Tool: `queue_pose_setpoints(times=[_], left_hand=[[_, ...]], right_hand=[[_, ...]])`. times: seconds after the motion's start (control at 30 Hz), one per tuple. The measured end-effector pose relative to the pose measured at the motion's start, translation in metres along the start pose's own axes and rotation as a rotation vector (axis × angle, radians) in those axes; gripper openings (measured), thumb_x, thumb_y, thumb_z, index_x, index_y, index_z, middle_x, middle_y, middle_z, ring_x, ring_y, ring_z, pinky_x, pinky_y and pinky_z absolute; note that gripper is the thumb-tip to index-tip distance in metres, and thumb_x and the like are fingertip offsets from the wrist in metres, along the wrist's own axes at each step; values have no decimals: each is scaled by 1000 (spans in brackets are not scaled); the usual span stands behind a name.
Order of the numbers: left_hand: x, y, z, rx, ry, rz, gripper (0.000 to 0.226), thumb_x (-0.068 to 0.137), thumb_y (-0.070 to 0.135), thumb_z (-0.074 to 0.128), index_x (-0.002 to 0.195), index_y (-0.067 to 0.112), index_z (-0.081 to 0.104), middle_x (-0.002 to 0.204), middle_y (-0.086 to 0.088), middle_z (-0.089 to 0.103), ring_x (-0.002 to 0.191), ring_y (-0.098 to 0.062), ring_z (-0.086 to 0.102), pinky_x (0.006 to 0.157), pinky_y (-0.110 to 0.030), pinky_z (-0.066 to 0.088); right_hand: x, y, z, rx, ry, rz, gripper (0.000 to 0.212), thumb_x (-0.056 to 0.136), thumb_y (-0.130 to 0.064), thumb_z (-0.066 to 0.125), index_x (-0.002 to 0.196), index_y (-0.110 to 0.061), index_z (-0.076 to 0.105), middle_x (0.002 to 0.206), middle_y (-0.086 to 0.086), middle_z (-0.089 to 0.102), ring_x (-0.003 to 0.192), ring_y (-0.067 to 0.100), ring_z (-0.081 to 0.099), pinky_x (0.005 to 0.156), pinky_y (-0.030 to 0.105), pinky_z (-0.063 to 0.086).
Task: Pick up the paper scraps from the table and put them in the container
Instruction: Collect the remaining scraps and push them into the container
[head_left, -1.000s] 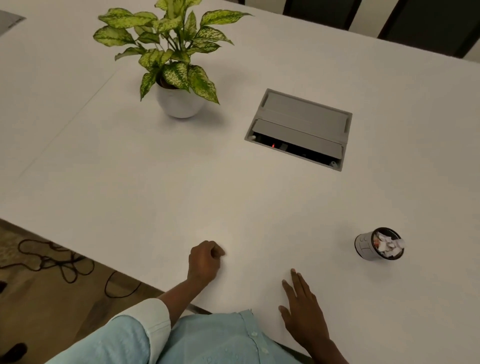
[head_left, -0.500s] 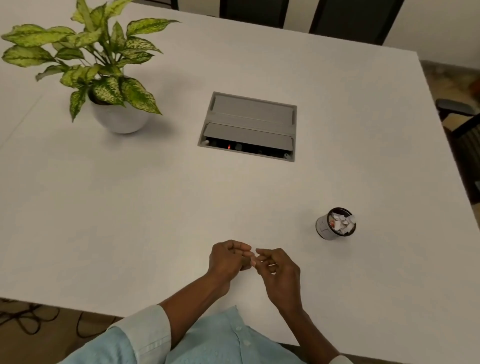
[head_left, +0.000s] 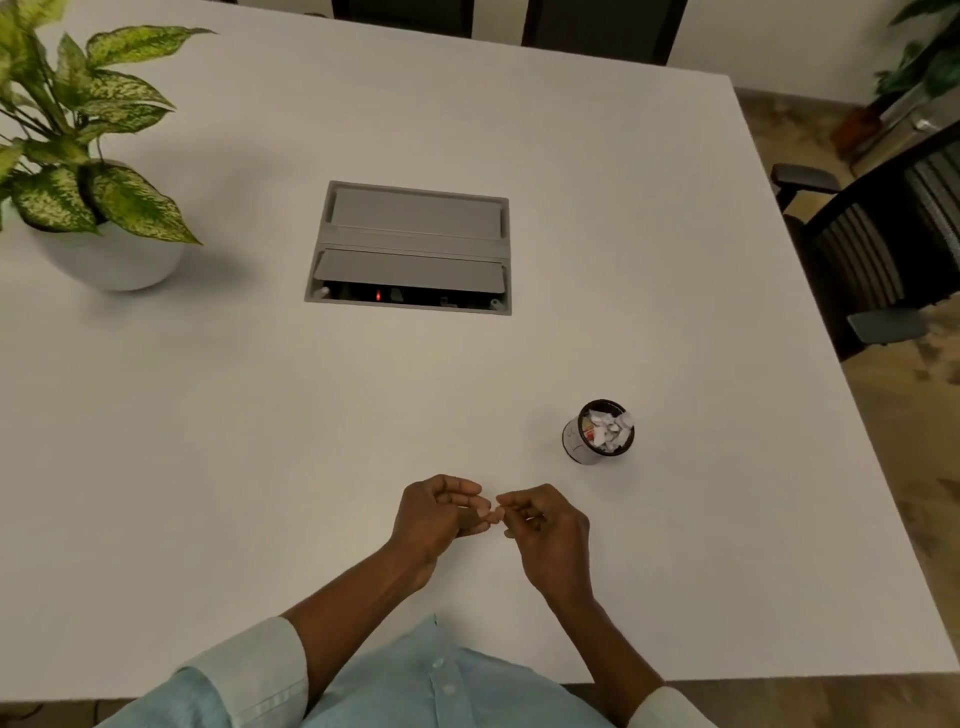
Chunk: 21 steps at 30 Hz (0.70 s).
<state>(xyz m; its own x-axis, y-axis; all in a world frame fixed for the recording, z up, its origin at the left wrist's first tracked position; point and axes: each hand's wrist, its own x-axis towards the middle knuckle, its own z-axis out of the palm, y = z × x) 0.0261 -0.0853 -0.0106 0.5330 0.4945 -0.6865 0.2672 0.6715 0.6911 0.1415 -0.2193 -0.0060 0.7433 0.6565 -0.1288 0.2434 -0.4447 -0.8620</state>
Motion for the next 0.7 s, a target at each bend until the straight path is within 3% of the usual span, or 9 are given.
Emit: queue_pose_setpoints(times=[0.07,0.17,0.23,0.3,0.37,0.43,0.5,0.6,0.7], left_hand=[[7,-2,1,220,11,69,21,79,-3,79,97,8,73,87,-10,80,81,-26,80,78,-40,66],[18,-13,-5,750,93,276,13,84,8,76,88,20,72,84,5,77,78,-8,72,78,-32,60],[20,-21,-16,1066,97,393,14,89,22,75,101,22,68,107,8,71,98,-12,67,84,-35,57],[23,-32,-27,1308,50,453,35,91,32,72,123,23,60,138,5,56,126,-18,55,96,-35,54],[28,-41,-37,1475,-26,440,61,93,40,68,146,17,46,165,-5,28,152,-25,30,117,-36,40],[31,-48,-47,1594,-95,396,84,96,43,64,161,10,21,173,-9,-4,160,-26,-2,128,-36,17],[33,-53,-55,1623,-117,388,101,95,44,66,163,9,-1,169,-6,-24,157,-23,-21,130,-34,4],[34,-56,-61,1626,-149,375,115,92,47,69,159,12,-17,164,-3,-36,152,-20,-32,127,-31,-8],[38,-56,-61,1637,-188,340,123,89,44,73,157,12,-24,161,-4,-40,151,-22,-35,126,-33,-11]], right_hand=[[11,5,-9,4,47,10,14,85,-7,83,92,-18,79,87,-11,75,68,10,74,61,33,64],[33,14,-32,-9,158,52,23,85,0,79,89,-22,77,86,-6,75,63,11,72,62,37,62],[51,20,-51,-67,236,39,25,85,3,77,88,-22,77,85,-3,75,62,11,71,64,38,61],[68,25,-71,-163,318,-22,22,84,4,76,88,-17,77,86,0,74,66,15,70,65,42,60],[82,32,-87,-273,354,-80,17,84,2,77,90,-14,77,87,3,71,70,19,69,65,47,60],[92,40,-99,-334,341,-104,17,86,0,76,95,-14,78,91,3,72,74,20,70,67,48,60],[100,47,-106,-355,304,-95,20,88,-1,74,102,-16,77,99,2,74,83,22,71,73,48,61],[103,53,-107,-395,260,-63,28,91,-4,71,115,-18,74,111,2,74,101,24,70,87,43,60],[98,58,-104,-506,269,-130,36,91,-4,68,124,-18,69,123,3,70,114,24,67,90,43,59]])
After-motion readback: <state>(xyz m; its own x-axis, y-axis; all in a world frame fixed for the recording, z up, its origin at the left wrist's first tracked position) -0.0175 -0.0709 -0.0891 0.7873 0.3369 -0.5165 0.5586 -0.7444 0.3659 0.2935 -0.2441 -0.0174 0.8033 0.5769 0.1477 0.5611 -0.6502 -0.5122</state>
